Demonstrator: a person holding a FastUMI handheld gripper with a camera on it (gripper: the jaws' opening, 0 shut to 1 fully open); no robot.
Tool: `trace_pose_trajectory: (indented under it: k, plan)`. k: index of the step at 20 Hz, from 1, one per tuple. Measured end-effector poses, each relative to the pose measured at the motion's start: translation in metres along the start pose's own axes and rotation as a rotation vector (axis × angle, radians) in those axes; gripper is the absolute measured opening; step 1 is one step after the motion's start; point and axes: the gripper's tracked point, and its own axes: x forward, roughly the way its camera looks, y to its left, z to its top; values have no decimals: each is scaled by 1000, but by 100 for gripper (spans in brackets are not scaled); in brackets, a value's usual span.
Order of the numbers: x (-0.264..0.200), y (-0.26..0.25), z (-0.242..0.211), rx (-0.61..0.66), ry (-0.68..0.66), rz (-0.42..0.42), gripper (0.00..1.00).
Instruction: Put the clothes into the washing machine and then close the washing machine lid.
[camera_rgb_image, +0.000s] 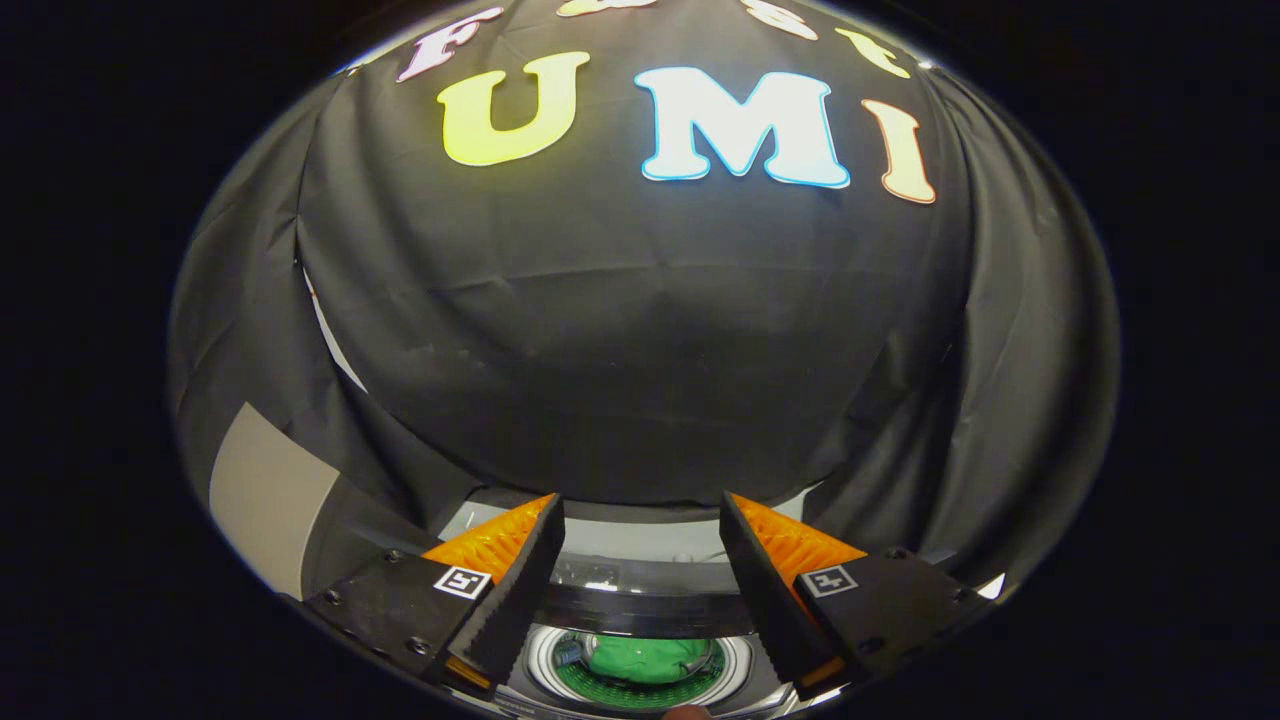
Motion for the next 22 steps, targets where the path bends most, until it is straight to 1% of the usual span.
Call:
trace_pose_trajectory:
  k: [3,5,6,8,10,18,22]
  plan:
    - [6,3,-9,-5,18,11,97]
    - [5,0,-11,63,16,19,97]
    - [4,1,-7,66,-7,25,97]
    - [1,4,-11,25,-13,27,97]
    - [-6,4,-17,41,-27,29,98]
    - [-40,9,-41,22,-131,26,97]
    - [-55,10,-50,15,-239,22,97]
